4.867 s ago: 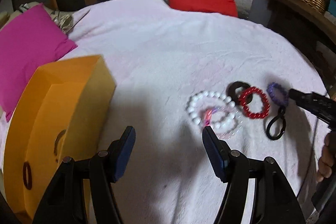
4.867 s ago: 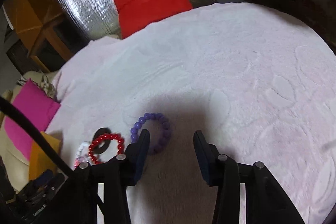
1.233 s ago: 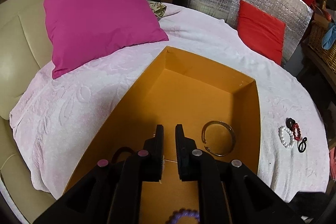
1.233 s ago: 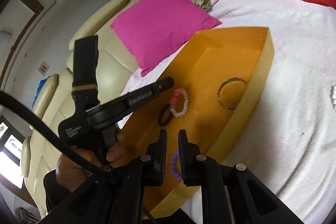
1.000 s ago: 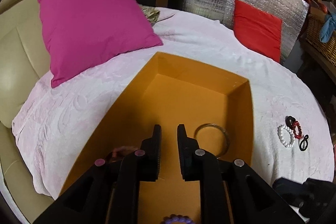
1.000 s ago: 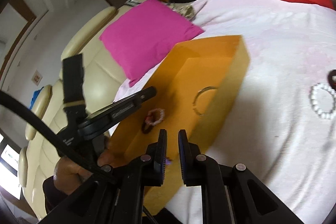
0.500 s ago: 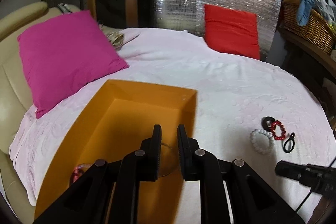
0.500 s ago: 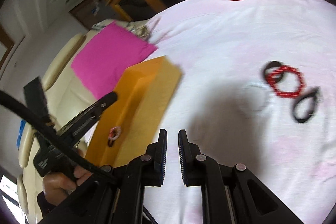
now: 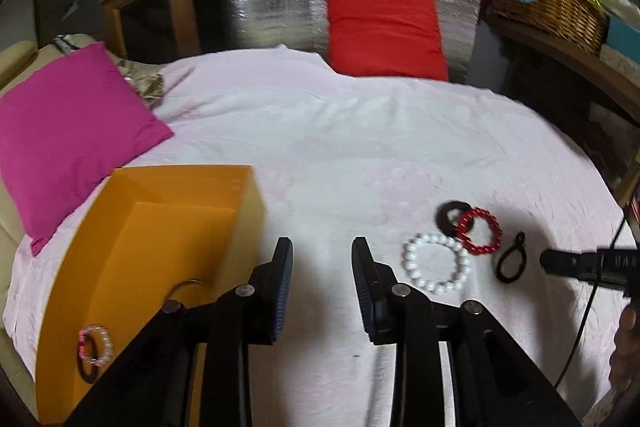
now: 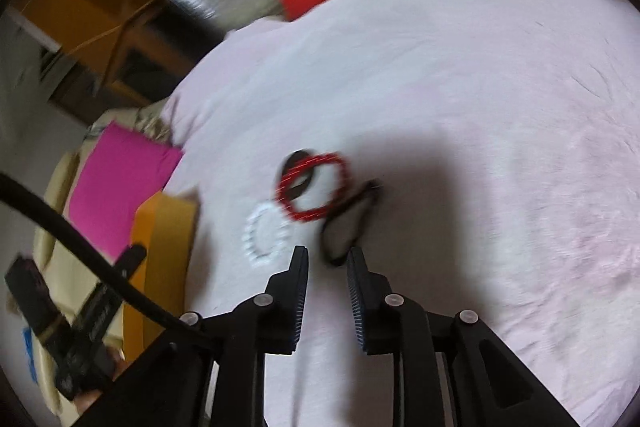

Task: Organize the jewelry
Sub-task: 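Move both tools back to the remaining bracelets, then grasp the black loop clip with the right tool while the left grasps the red bead bracelet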

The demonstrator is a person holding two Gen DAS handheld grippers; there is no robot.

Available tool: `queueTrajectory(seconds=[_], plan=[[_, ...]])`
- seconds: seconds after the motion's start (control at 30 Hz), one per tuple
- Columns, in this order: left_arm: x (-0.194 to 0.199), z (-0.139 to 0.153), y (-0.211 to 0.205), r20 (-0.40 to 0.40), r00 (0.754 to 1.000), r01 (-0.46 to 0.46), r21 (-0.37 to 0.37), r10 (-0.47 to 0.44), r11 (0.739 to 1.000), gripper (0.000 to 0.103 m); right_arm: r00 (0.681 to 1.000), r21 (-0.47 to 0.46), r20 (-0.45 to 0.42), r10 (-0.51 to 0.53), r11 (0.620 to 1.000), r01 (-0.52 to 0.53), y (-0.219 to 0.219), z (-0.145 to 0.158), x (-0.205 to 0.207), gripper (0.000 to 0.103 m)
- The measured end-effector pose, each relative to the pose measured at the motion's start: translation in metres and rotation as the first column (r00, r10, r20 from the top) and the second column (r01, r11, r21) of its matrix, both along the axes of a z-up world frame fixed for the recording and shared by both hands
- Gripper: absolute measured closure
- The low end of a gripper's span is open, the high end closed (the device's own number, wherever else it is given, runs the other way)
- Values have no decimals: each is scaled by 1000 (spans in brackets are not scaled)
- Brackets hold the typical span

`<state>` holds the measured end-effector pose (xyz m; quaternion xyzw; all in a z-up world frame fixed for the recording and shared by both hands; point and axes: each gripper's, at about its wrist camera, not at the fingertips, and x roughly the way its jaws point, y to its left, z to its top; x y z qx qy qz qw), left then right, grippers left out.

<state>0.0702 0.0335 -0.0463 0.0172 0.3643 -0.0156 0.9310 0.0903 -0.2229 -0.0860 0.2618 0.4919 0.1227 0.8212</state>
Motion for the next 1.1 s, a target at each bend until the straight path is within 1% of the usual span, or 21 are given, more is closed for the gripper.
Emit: queueTrajectory(seconds=[0.07,0.13,0.2,0.27,0.3,0.37,0.4,0.53,0.57,0.67,0.7,0.73,0.83,0.9,0.97,1.03,1.1], plan=[[3,-5,-9,-17,1000,17,4,-17,1000,69,999,4,-21,-44,999,44,-15,-5,6,78],[8,-9,-18,-32,999,31,7,-31,999,69,997,9,-30,-71,997,71,-30,-10,9,70],[10,-11,-23,-43,998,39,2,-39,999,69,996,12,-38,-81,997,81,-33,-14,12,70],[12,-14,-27,-53,998,43,0,-43,999,69,996,10,-45,-72,997,73,-26,-18,18,70],[13,-15,-29,-57,997,45,1,-45,999,69,997,-2,-40,-69,998,69,-21,-19,20,70],[15,-16,-32,-62,997,48,5,-47,999,69,998,-64,-11,-68,996,68,-11,-18,25,70],[15,-16,-33,-63,997,49,8,-48,999,69,998,-81,-1,-65,995,64,-12,-18,21,70],[18,-19,-37,-71,996,53,15,-51,999,68,999,-179,43,-19,983,26,7,-17,24,70],[19,-20,-38,-71,996,53,16,-52,998,68,999,-206,52,-6,978,17,10,-16,23,74],[23,-21,-40,-64,996,61,-6,-61,998,68,995,-326,89,47,945,-15,22,-15,20,83],[25,-22,-42,-60,996,68,-20,-69,997,68,993,-352,103,56,936,-16,24,-15,18,91],[26,-23,-43,-57,996,72,-29,-74,997,68,992,-376,114,59,927,-12,23,-14,16,95],[32,-25,-51,-43,994,99,-72,-102,992,67,991,-372,121,54,928,-5,11,-12,13,95],[37,-26,-60,-28,991,131,-95,-134,987,67,991,-385,130,31,923,21,0,-10,10,95],[43,-29,-72,-19,983,177,-122,-180,977,62,992,-382,128,6,923,44,-13,-9,8,95],[49,-33,-85,-16,975,218,-132,-222,967,59,992,-364,122,-16,929,59,-25,-10,7,95],[53,-37,-98,-16,967,250,-132,-254,959,59,994,-359,113,-16,932,55,-32,-12,5,96]])
